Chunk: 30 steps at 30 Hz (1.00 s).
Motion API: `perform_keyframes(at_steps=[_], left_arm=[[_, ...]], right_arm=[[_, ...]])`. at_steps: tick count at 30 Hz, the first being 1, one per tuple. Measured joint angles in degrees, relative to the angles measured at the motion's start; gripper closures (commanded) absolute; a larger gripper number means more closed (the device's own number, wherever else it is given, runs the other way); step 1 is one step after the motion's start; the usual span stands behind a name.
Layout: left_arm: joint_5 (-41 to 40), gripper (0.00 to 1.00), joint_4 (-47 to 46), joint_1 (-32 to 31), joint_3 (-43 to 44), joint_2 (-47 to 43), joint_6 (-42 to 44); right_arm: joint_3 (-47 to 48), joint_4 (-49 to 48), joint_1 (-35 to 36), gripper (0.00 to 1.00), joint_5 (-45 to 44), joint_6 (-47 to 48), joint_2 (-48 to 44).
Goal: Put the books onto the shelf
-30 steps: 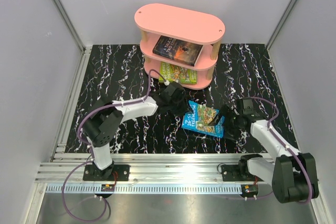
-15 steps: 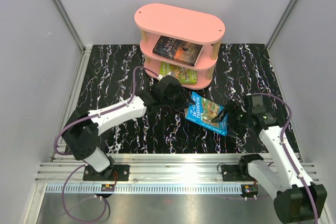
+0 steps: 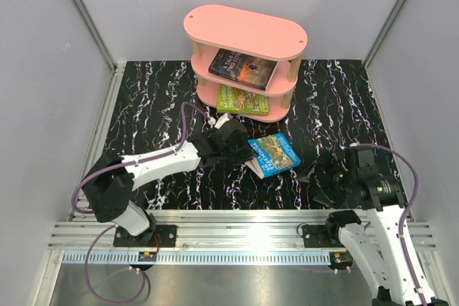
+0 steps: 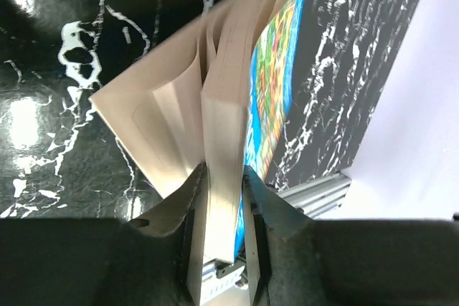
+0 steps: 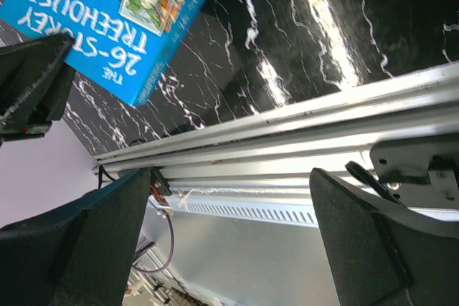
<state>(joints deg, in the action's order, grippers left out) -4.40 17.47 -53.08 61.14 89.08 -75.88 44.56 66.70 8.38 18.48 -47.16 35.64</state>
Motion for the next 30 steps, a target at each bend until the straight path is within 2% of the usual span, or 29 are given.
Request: perform_keyframes(at_steps=[6,9,12,15,17,20,26,30], left_arm=[[-1.0,1.0,-1.6,-0.1,-3.5,-0.9,-1.8],[-1.0,1.0,-2.0,-0.1,-4.4,-2.0,-2.3],[-0.8,1.0,-2.2,-0.1,-5.6,-4.0,-2.8],[-0.2,1.0,-2.1,-0.1,-6.4,-6.4,-3.7],[0.3,1.0,-2.2,-0.1,-6.5,-7.3,-4.3],[1.4,1.0,-2.6,-0.1,-6.6,-8.0,-5.3],[3.8,1.0,-3.1,-0.1,-6.6,-8.0,-5.9],[4.5,1.0,-3.5,-0.1,-6.6,-8.0,-6.5]], right_arm=[[-4.8,2.6,0.1,0.0,1.0,-4.8,-6.0],[-10.4,-1.0,0.1,0.0,3.8,-11.8,-12.4],[-16.8,-7.1,0.2,0.0,6.1,-20.5,-21.8],[-23.3,-9.1,0.2,0.0,6.5,-29.2,-31.6],[-26.5,-9.9,0.2,0.0,6.4,-33.5,-33.7],[-27.3,-10.8,0.2,0.0,5.9,-35.6,-30.1],[-19.3,-17.2,0.2,0.0,3.3,-30.4,-5.2],[-16.0,-25.9,0.3,0.0,2.4,-28.9,2.6]])
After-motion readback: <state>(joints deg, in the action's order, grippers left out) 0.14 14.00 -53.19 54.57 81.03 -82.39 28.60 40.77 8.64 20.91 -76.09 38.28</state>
